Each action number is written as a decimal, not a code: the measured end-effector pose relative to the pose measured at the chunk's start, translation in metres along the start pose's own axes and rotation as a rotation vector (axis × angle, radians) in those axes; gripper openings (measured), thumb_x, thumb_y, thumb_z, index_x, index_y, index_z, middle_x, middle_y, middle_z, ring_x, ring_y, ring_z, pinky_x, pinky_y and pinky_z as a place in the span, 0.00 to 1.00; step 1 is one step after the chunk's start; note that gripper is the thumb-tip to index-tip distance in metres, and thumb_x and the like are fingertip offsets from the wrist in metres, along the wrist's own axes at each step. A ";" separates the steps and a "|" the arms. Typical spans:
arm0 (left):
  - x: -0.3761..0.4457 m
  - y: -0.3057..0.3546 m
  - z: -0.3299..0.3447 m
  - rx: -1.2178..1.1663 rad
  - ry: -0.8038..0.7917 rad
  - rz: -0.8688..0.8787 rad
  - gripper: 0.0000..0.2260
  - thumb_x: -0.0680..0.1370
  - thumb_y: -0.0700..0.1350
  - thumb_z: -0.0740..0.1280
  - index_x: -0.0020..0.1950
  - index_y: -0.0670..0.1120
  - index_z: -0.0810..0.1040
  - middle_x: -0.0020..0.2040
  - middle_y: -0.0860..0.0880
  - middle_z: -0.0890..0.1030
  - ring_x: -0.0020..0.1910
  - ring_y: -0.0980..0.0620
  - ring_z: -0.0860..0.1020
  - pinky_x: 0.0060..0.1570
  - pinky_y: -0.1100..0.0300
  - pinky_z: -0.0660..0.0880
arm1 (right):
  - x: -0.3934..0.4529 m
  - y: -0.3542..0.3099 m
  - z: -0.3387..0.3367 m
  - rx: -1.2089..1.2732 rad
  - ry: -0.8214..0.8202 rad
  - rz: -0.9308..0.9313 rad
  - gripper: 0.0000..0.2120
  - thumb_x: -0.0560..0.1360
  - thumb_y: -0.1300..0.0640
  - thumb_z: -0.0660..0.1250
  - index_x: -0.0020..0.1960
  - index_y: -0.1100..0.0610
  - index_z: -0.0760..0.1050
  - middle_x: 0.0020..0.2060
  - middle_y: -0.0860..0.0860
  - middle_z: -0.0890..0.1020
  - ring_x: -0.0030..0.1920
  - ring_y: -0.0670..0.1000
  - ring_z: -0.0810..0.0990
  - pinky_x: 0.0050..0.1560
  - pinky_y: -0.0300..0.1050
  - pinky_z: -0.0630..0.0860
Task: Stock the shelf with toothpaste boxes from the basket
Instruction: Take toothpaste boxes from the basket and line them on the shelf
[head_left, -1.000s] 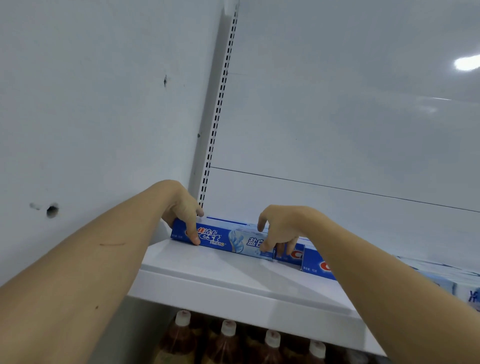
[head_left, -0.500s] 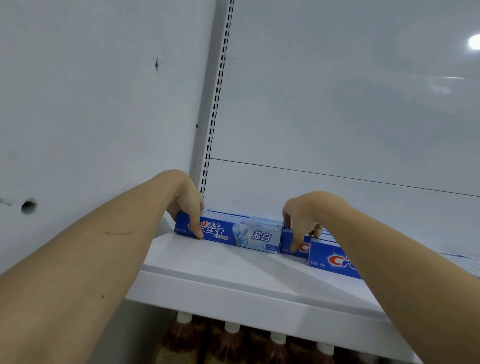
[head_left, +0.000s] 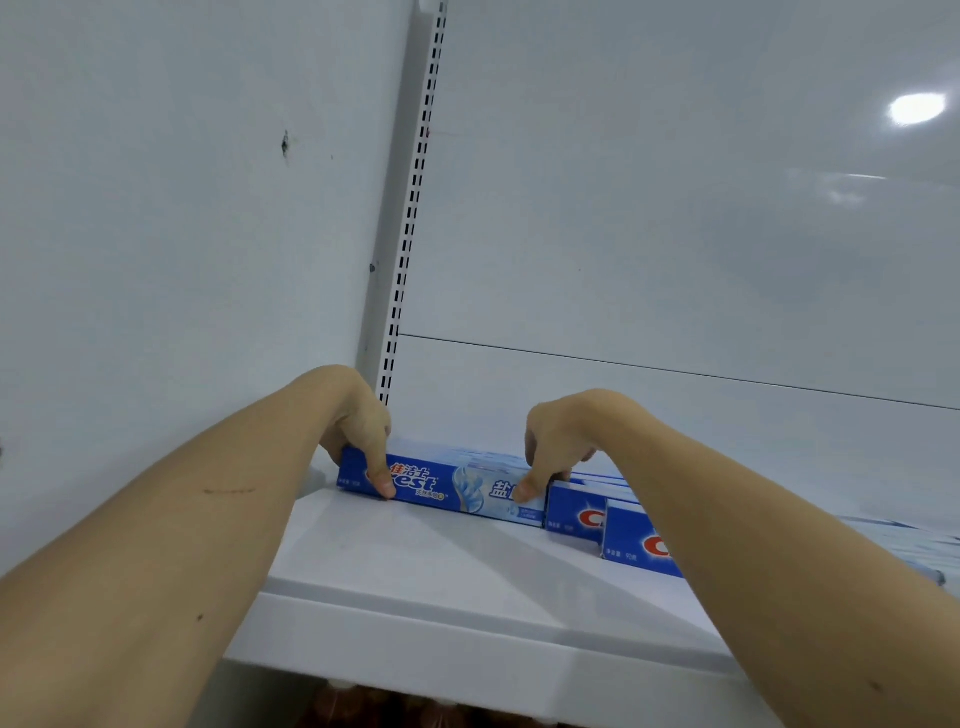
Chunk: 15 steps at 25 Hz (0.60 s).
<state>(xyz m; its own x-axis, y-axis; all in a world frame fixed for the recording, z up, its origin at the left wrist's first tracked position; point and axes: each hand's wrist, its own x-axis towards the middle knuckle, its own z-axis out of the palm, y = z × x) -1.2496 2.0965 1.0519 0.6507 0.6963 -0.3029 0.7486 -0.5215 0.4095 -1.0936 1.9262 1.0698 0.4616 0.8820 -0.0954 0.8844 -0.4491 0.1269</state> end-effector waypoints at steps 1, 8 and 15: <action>0.004 0.005 0.000 0.033 0.017 -0.002 0.33 0.71 0.43 0.77 0.71 0.40 0.66 0.68 0.45 0.74 0.64 0.45 0.74 0.63 0.52 0.75 | 0.006 0.003 0.000 0.013 -0.005 0.024 0.30 0.69 0.42 0.75 0.62 0.62 0.75 0.52 0.55 0.84 0.54 0.54 0.83 0.60 0.54 0.78; 0.001 0.009 -0.007 -0.058 -0.018 -0.051 0.61 0.54 0.64 0.82 0.79 0.47 0.55 0.74 0.39 0.66 0.69 0.39 0.72 0.66 0.43 0.72 | 0.017 0.005 -0.018 0.196 -0.176 0.171 0.36 0.67 0.43 0.77 0.66 0.62 0.72 0.61 0.56 0.80 0.59 0.58 0.80 0.65 0.58 0.74; 0.035 0.016 -0.004 -0.396 0.206 -0.108 0.48 0.72 0.74 0.55 0.80 0.41 0.51 0.77 0.38 0.61 0.73 0.38 0.67 0.71 0.45 0.66 | 0.055 0.022 -0.007 0.585 0.195 0.302 0.25 0.81 0.49 0.56 0.66 0.69 0.69 0.59 0.64 0.79 0.54 0.60 0.82 0.61 0.55 0.78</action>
<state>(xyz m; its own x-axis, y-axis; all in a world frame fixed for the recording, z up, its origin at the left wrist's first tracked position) -1.2154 2.1152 1.0514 0.5026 0.8409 -0.2008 0.6782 -0.2395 0.6948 -1.0496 1.9655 1.0741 0.7217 0.6907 0.0467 0.6359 -0.6347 -0.4391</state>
